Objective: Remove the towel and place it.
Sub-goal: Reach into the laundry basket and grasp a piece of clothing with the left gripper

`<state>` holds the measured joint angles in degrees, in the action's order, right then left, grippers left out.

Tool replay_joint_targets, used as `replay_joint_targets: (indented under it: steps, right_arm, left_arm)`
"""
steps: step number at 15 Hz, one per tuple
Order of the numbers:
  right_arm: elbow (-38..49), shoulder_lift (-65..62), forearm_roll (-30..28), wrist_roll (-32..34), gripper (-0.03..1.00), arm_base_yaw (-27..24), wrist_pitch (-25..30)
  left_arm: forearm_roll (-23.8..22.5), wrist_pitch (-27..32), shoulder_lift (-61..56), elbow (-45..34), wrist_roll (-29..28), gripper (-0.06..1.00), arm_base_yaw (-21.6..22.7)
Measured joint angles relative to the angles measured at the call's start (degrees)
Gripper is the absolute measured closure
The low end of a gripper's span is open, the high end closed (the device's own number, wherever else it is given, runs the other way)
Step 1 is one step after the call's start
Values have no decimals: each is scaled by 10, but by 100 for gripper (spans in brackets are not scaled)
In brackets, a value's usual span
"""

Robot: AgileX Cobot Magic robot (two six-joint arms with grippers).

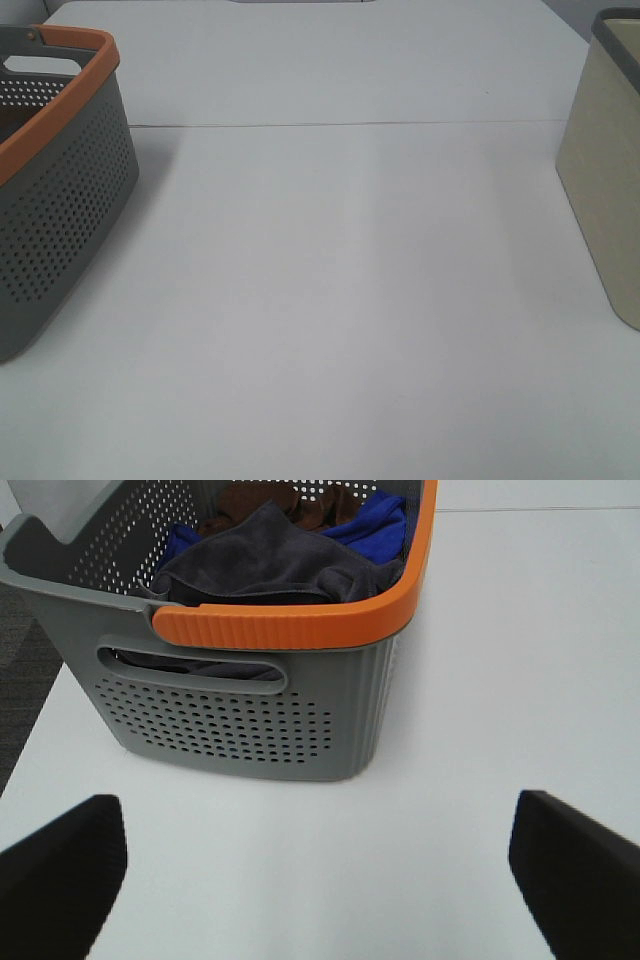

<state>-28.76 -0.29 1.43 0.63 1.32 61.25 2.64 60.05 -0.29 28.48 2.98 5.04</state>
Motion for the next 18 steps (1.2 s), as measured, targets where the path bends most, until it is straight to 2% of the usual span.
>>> replay_joint_targets:
  steps: [18]
  right_arm:
    - [0, 0, -1, 0, 34, 0, 0]
  left_arm:
    - [0, 0, 0, 0, 0, -4, 0]
